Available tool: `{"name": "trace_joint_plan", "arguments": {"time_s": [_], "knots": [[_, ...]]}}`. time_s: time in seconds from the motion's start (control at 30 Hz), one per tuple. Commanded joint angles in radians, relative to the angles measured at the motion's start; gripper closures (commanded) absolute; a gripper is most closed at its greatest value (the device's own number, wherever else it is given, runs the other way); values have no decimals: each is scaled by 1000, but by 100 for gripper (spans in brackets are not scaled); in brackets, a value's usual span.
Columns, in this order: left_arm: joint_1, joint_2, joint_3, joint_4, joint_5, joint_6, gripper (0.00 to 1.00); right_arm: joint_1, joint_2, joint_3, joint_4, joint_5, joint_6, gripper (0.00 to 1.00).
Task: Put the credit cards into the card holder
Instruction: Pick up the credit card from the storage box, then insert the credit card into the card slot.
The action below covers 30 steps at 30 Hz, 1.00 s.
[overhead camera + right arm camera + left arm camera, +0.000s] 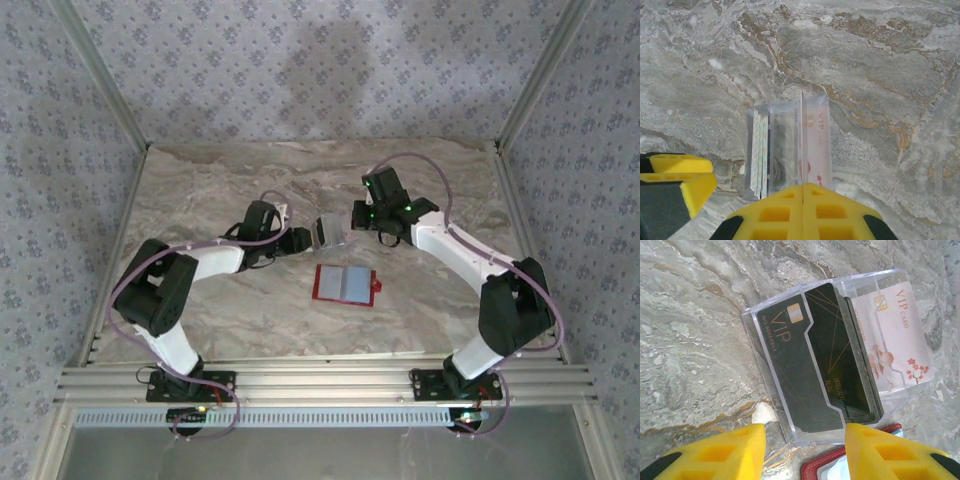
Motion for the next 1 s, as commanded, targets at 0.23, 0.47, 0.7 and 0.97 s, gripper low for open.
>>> {"name": "trace_joint_plan", "arguments": {"time_s": [0.23,0.47,0.7,0.97], "knots": [[-2,-140,-84,-30,-35,0,51,21,-153,-98,22,21,39,100],[-71,-189,-140,-65,-93,32,49,59,-270,-229,84,-47,75,100],[-191,-193,-145,-127,-197,80,49,115,-354,-402,178,-118,132,100],[-284,-121,-106,-167,-301,109,52,150,-381,-565,289,-208,208,100]]}}
